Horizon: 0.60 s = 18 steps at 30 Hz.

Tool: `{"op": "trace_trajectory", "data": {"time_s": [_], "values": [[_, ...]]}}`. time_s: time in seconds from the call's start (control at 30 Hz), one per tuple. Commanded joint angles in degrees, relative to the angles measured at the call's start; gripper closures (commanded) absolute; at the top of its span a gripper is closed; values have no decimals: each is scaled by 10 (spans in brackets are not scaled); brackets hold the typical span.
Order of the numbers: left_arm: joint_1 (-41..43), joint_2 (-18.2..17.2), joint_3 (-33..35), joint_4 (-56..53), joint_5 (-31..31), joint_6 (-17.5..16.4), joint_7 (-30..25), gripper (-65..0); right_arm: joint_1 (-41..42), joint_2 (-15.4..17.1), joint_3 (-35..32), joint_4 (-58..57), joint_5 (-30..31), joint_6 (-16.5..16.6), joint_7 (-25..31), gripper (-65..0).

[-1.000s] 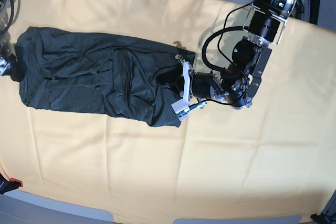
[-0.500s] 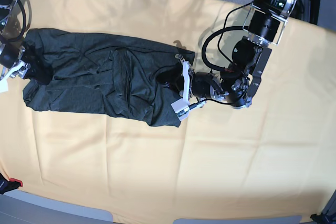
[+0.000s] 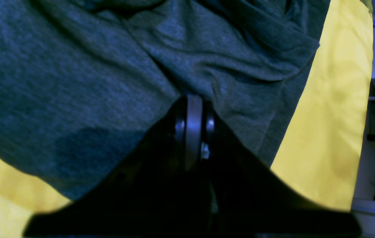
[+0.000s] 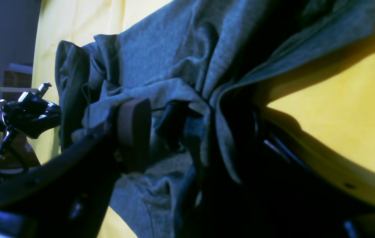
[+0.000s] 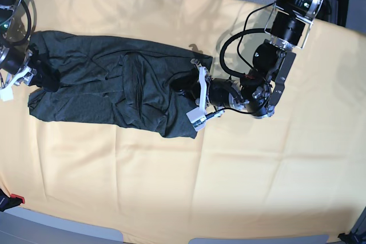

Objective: Fold the T-shirt properly
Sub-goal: 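Grasp the collar end with the right gripper and lift it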

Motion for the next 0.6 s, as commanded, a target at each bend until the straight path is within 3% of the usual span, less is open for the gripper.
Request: {"op": "trace_trajectory", "data": {"time_s": [0.0, 0.2, 0.27, 0.4, 0.57], "values": [[-8, -1, -1, 7, 1, -3, 4, 0, -2, -1, -7, -2, -37, -10, -41, -390], [-8, -1, -1, 7, 1, -3, 4, 0, 0, -14, -7, -2, -37, -10, -33, -382], [-8, -1, -1, 7, 1, -3, 4, 0, 0, -16, -7, -2, -44, -10, -15, -294], [-8, -1, -1, 7, 1, -3, 4, 0, 6, -17, -7, -2, -92, -10, 18, -8], [-9, -1, -1, 7, 1, -3, -8, 0, 29, -10, -5, 2, -116, -10, 15, 0]]}}
